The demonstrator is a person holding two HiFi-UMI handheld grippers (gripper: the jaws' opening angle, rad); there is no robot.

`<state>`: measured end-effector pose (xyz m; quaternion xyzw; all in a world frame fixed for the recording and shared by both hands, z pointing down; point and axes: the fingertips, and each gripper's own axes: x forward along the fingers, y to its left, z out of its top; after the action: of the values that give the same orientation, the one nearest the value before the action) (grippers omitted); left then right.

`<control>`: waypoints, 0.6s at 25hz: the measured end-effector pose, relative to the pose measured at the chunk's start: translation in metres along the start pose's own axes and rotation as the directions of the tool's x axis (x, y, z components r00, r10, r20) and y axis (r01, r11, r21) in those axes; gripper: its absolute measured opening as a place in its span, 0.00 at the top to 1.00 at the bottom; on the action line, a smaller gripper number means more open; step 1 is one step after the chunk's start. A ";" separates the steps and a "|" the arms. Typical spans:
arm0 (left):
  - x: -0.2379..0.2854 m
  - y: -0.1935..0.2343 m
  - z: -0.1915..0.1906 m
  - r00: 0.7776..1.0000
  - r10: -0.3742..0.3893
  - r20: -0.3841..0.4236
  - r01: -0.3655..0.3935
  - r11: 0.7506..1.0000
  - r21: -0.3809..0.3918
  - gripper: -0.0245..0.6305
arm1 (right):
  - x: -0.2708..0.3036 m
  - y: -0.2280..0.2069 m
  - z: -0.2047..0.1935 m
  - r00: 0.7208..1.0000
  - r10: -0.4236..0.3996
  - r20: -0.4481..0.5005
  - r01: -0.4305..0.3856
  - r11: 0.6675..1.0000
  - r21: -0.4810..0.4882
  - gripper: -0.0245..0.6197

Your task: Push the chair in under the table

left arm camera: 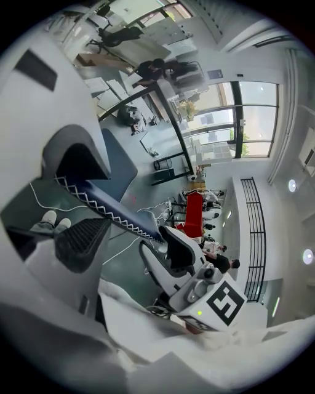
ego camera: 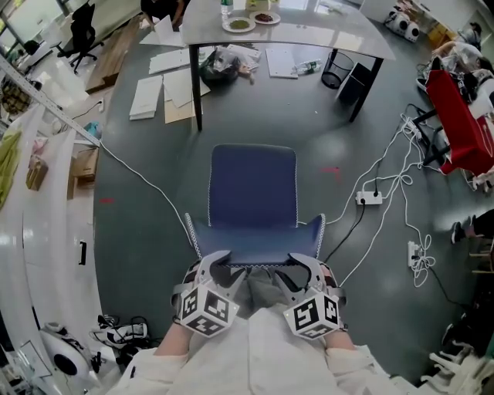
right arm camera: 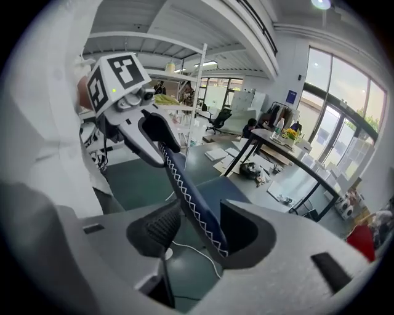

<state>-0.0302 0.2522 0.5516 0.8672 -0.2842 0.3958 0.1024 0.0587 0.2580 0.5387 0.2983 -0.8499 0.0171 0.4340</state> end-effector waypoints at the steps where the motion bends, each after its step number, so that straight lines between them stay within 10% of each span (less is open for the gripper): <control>1: 0.000 0.000 0.000 1.000 -0.002 0.001 0.002 1.000 0.002 0.66 | 0.002 0.001 -0.002 1.000 -0.008 -0.017 0.007 0.999 -0.032 0.71; 15: 0.002 0.004 -0.001 0.999 -0.037 -0.029 0.037 0.999 -0.004 0.67 | 0.009 -0.006 -0.003 0.998 -0.037 -0.060 0.032 0.997 -0.074 0.75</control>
<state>-0.0314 0.2485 0.5535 0.8664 -0.2674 0.4058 0.1153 0.0604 0.2494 0.5456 0.2961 -0.8311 -0.0124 0.4706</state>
